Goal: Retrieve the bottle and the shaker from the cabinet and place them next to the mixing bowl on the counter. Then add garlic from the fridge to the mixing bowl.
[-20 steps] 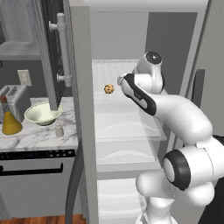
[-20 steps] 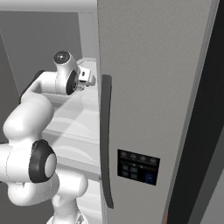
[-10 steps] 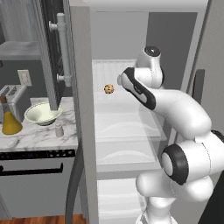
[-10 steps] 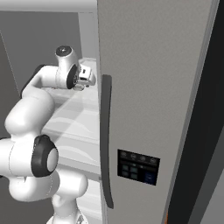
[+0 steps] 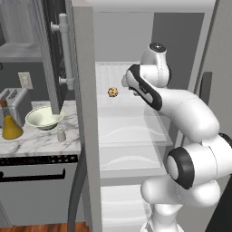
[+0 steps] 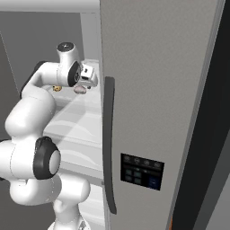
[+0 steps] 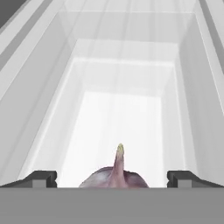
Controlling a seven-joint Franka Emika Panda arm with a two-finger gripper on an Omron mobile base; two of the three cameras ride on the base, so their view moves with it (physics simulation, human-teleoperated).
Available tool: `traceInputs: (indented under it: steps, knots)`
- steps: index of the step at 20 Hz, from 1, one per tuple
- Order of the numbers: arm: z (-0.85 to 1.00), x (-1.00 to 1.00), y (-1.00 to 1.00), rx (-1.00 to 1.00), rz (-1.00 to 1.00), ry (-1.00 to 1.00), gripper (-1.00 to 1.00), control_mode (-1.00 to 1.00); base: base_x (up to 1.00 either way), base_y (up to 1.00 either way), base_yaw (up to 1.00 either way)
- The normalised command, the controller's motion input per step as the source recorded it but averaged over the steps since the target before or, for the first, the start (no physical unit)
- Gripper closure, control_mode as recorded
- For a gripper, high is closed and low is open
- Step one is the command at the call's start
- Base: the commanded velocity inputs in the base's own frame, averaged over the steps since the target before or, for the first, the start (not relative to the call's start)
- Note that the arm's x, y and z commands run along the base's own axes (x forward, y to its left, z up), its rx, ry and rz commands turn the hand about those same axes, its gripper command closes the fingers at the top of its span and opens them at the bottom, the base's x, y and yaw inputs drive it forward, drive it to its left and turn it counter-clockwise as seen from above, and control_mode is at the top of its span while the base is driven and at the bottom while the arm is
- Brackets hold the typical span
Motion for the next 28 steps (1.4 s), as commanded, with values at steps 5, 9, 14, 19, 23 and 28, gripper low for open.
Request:
traceInputs:
  steps: [5, 9, 14, 19, 23, 28]
  knots:
    - [0.00, -0.17, 0.00, 0.00, 0.00, 0.00, -1.00, -1.00, 0.00, 0.00, 0.00]
    - [-0.03, -0.12, 0.00, 0.00, 0.00, 0.00, -1.00, -1.00, 0.00, 0.00, 0.00]
    - [-0.09, 0.00, 0.00, 0.00, 0.00, 0.00, -1.00, -1.00, 0.00, 0.00, 0.00]
    - [-0.05, 0.02, 0.00, 0.00, 0.00, 0.00, -1.00, -1.00, 0.00, 0.00, 0.00]
    - [-0.01, 0.00, 0.00, 0.00, 0.00, 0.01, -1.00, -1.00, 0.00, 0.00, 0.00]
    - [-0.06, 0.00, 0.00, 0.00, 0.00, 0.00, 1.00, -1.00, 0.00, 0.00, 0.00]
